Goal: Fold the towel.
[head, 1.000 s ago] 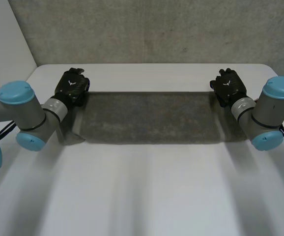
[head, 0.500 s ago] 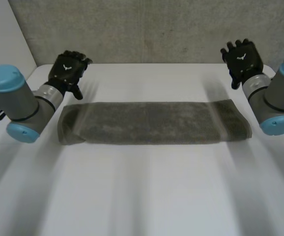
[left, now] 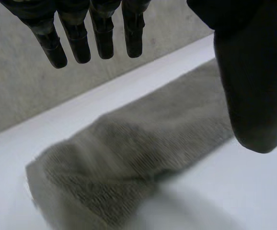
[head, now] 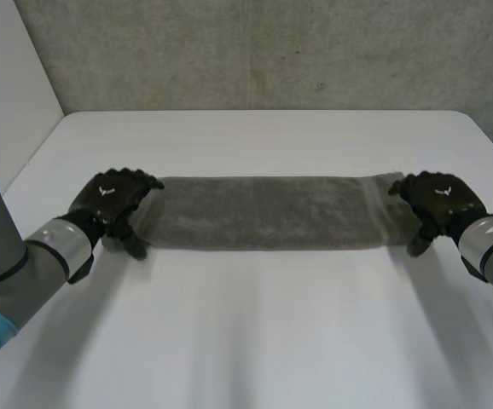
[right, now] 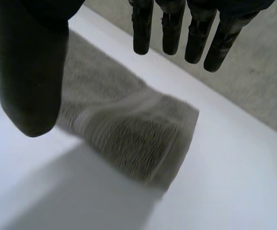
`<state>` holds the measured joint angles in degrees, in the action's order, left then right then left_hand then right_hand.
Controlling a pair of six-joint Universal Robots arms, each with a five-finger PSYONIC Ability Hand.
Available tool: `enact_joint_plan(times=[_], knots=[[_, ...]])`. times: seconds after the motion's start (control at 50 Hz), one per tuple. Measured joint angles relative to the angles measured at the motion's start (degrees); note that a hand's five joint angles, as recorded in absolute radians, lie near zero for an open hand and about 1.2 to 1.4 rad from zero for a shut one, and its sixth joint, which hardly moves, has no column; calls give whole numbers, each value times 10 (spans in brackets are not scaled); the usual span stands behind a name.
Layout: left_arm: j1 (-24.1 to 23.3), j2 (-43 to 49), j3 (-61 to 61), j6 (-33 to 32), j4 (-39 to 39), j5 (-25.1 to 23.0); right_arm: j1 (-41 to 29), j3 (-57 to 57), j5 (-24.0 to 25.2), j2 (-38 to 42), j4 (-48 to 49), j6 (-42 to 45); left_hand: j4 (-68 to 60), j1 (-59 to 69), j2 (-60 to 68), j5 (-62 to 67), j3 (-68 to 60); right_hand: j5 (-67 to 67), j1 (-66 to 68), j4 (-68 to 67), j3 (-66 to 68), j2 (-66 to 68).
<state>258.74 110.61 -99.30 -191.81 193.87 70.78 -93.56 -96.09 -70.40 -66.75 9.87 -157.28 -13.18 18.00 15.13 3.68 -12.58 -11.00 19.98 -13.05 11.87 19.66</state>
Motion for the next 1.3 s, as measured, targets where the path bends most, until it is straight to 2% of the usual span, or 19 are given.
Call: enact_joint_plan(times=[0.22, 0.36, 0.4, 0.52, 0.56, 0.64, 0.84, 0.96, 1.04, 1.08, 1.2, 1.3], knots=[[0, 1, -11, -1, 0, -6, 10, 15, 6, 89, 87, 10, 0, 0, -2, 0, 0, -106, 112, 0, 0, 115], [-3, 2, -12, -1, 0, -5, 9, 40, -1, 130, 124, 21, 0, 0, -2, 0, 0, -138, 146, 0, 0, 143], [-3, 2, -12, -1, 0, -4, 9, 46, -3, 138, 126, 23, 0, 0, -2, 0, 0, -198, 205, 0, 0, 207], [-1, 1, -13, 0, 0, -3, 14, 60, -6, 151, 126, 29, 0, 0, -2, 0, 0, -495, 512, 0, 0, 500], [0, -1, -14, 0, 0, -2, 22, 61, -6, 147, 125, 30, 0, 0, -2, 0, 0, -540, 548, 0, 0, 534], [3, -6, -14, 1, 0, -2, 48, 61, -5, 130, 123, 32, 0, 0, -2, 0, 0, -540, 548, 0, 0, 534], [12, -20, -15, 1, 0, -2, 166, 82, 7, 69, 107, 68, 0, 0, -3, 0, 0, -542, 551, 0, 0, 534], [13, -22, -16, 1, -1, -2, 184, 118, 5, 35, 88, 104, 0, 0, -3, 0, 0, -543, 552, 0, 0, 535], [12, -22, -18, 1, -1, -2, 147, 137, 5, 10, 78, 113, 0, 0, -3, -1, 0, -543, 553, 0, 0, 541], [12, -23, -19, 1, -1, -2, 104, 145, 3, -1, 75, 115, 0, 0, -3, -1, 0, -543, 553, 0, 0, 541], [10, -24, -20, 1, -1, -1, -43, 162, -7, -1, 75, 117, 0, 0, -3, -1, 0, -544, 553, 0, 0, 549], [9, -24, -20, 1, -1, -1, -179, 191, -23, 46, 78, 118, 0, 0, -3, -1, 0, -544, 554, 0, 0, 549]])
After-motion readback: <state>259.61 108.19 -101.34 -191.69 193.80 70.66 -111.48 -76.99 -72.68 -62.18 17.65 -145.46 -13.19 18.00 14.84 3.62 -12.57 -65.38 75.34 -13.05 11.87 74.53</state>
